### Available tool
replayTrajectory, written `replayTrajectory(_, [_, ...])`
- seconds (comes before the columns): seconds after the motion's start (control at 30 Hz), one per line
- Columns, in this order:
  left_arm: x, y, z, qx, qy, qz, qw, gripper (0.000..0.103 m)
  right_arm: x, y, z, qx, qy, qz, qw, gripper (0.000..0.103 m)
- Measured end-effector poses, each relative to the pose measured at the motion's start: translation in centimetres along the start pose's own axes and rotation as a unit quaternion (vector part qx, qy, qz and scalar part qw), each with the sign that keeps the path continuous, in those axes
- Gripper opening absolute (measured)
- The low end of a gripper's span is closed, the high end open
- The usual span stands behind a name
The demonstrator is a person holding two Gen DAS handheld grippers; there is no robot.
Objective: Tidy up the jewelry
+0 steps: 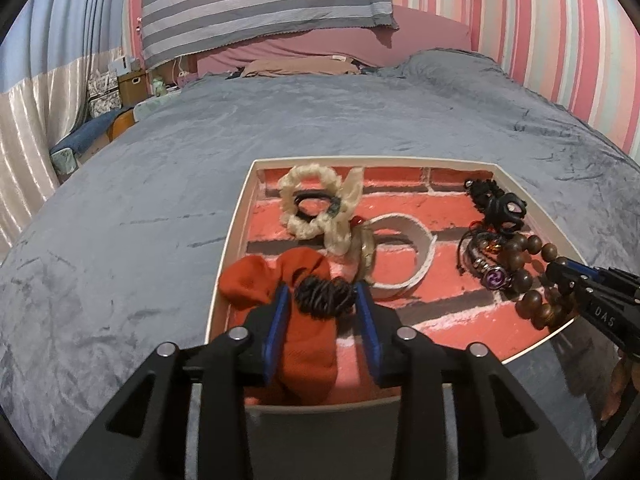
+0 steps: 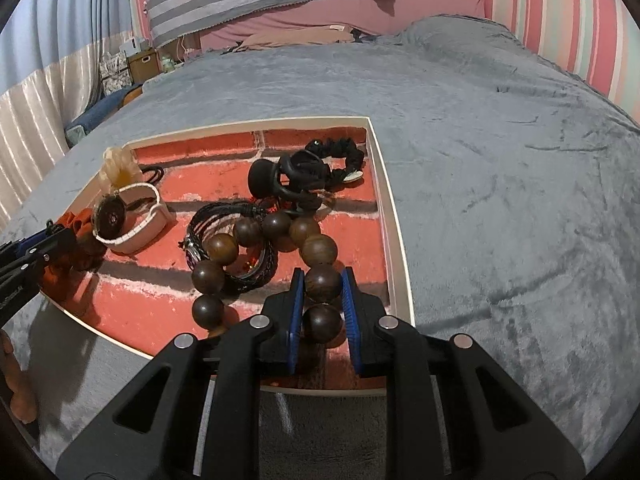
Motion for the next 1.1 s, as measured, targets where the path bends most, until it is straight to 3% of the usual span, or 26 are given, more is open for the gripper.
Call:
replayTrajectory(0.07, [0.2,-0.1,0.1,-0.001,0.001,0.003,1.0,0.038,0.2,-0.2,0.1,0.005,0.006,0.004,1.0,0.021])
replayTrajectory(0.2, [0.4,-0.2,0.4,-0.004,0.006,0.01,0.9999,0.052,0.2,0.2,0.5,0.009,0.013,0.001,1.0,0.026])
replayTrajectory(0.4, [0.4,1.0,1.0,-0.008,0.016,0.006,0.9998,0.059,-0.4,2.6,0.8,0.004,0.023,-0.03,0.999,0.062])
replayTrajectory(0.53, [-0.1,4.0,1.5,-0.015,0.027,-0.021,0.9993,0.084,-1.0,5.3,0.9,0.011,0.026,-0.059,0.998,0.085])
replayTrajectory(0.63, [-0.3,7.0,2.1,-0.013,0.04,-0.046,0.9981,0.094,-1.1,8.0,1.2,0.012,0.032,-0.086,0.996,0.098])
replayTrajectory(0.73, [-0.1,9.5,2.8,-0.008,0.049,-0.054,0.9973,0.097,-0.7,10.7,1.9,0.011,0.045,-0.107,0.993,0.099])
replayTrajectory(0.93, [2.2,14.9,4.0,-0.041,0.05,-0.064,0.9958,0.097,1.8,16.1,2.6,0.01,0.033,-0.143,0.989,0.099])
replayTrajectory(1.1, [5.0,19.9,3.8,-0.032,0.061,-0.087,0.9939,0.097,4.5,20.7,3.0,0.011,0.033,-0.164,0.986,0.099])
Point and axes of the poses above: each gripper's, at about its wrist camera, not at the fingertips, and y roughly against the way its jaws point, z to its left, x to its underside, the point moved 7 cm from there along -y, roughly the way its jaws point, and after that the axes turned 3 degrees about -y, right-handed, at the moved point
